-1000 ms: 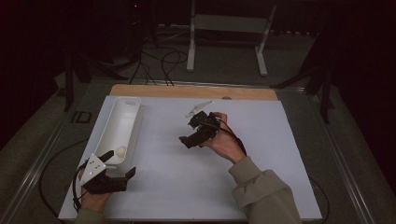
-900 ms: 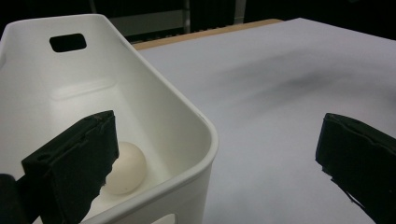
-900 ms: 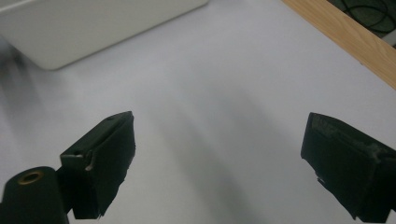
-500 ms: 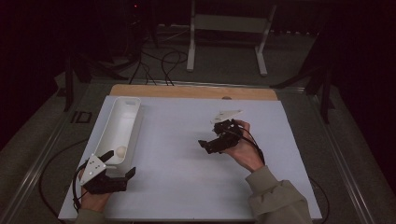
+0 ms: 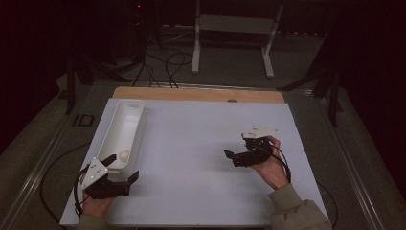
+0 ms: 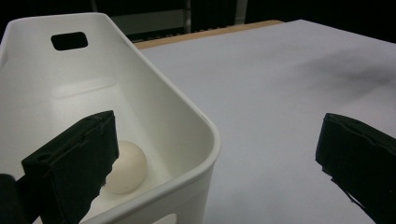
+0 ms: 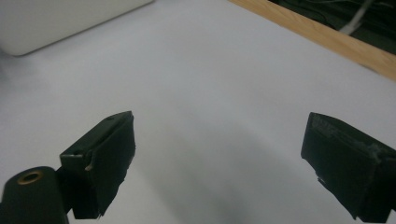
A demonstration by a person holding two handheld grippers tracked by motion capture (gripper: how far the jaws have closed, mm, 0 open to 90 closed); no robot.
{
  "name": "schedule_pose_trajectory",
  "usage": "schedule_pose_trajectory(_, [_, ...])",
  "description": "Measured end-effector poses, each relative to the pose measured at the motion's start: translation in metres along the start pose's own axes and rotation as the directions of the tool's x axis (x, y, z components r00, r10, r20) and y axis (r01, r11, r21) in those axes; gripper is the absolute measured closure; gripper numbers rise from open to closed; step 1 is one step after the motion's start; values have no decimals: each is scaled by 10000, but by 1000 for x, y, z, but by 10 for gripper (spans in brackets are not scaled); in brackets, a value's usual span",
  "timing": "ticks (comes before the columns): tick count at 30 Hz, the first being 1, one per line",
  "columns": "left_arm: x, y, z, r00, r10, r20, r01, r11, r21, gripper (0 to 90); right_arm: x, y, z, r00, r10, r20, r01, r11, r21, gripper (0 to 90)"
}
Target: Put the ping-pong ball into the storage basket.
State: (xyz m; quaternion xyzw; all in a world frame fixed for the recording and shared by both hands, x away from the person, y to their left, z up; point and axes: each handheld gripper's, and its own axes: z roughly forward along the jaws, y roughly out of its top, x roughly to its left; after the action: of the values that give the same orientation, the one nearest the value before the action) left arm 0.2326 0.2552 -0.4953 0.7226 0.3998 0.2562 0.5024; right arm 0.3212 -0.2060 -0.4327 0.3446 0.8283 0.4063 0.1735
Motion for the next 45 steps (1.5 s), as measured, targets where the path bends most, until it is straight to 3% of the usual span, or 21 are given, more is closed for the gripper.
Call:
schedule_pose_trajectory(7, [1, 1, -1, 9999, -83, -85, 83, 10000, -30, 0, -5, -24, -16, 9987, 479, 185, -462, 9957, -804, 90])
schedule_pose_trajectory(12, [2, 1, -1, 9998, -137, -141, 136, 9999, -54, 0, -8, -53, -31, 9966, 685, 462, -600, 9844, -1656, 89])
schedule_pose_trajectory(17, [4, 1, -1, 9997, -139, -187, 139, 9999, -15, 0, -7, -73, -35, 9953, 746, 612, -610, 9778, -2002, 89])
schedule_pose_trajectory(21, [4, 1, 0, 9997, -170, -192, 169, 9999, -24, 0, -6, -86, -39, 9928, 922, 766, -707, 9663, -2475, 89])
schedule_pose_trajectory(25, [4, 0, 0, 9997, -161, -198, 161, 9999, -2, 0, -4, -93, -43, 9921, 951, 818, -696, 9597, -2721, 89])
schedule_pose_trajectory(30, [4, 0, 0, 9998, -84, -177, 84, 10000, 40, 0, -5, -99, -49, 9886, 1241, 854, -910, 9436, -3182, 89])
schedule_pose_trajectory(45, [3, -1, -1, 9998, 174, 134, -174, 9998, 39, 0, -8, -103, -56, 9861, 1439, 831, -1065, 9312, -3487, 89])
